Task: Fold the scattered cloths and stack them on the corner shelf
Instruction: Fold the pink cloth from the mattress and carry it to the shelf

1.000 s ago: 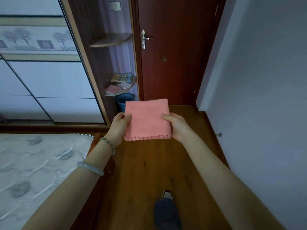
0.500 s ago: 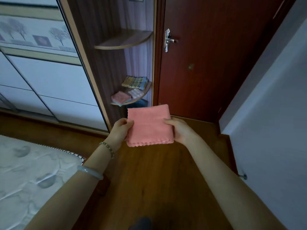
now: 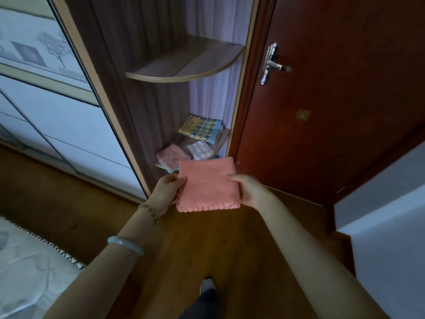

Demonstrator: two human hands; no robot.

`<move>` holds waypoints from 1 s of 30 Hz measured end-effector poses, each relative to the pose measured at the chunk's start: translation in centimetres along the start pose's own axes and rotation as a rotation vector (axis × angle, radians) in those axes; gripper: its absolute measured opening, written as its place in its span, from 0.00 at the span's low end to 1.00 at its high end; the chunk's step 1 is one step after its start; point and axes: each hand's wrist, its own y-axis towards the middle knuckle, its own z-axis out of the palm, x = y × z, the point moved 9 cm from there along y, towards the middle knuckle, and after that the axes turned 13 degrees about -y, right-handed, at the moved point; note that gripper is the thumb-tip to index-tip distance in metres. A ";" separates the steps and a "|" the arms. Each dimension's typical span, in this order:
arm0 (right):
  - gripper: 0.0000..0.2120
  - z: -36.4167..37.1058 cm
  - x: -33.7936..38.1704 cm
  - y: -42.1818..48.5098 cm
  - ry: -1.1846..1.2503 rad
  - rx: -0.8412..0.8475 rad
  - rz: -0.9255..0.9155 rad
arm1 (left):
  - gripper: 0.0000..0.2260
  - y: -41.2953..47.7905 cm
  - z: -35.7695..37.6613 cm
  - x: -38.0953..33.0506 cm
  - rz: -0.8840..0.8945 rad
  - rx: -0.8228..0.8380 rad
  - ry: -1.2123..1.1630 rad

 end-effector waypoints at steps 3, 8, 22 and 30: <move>0.13 0.0 3.1 4.6 -0.060 -0.002 0.009 | 0.06 4.6 0.0 -1.4 -0.030 -0.042 -0.020; 0.06 -0.9 6.9 11.6 -0.391 -0.088 -0.035 | 0.02 11.1 -2.1 -2.8 0.014 -0.090 0.110; 0.08 5.9 12.6 31.7 -0.399 0.197 0.066 | 0.07 26.2 -6.5 0.9 -0.162 -0.368 -0.291; 0.24 11.0 13.5 44.8 -0.764 0.261 -0.170 | 0.23 36.7 -8.6 4.1 -0.012 -0.306 0.085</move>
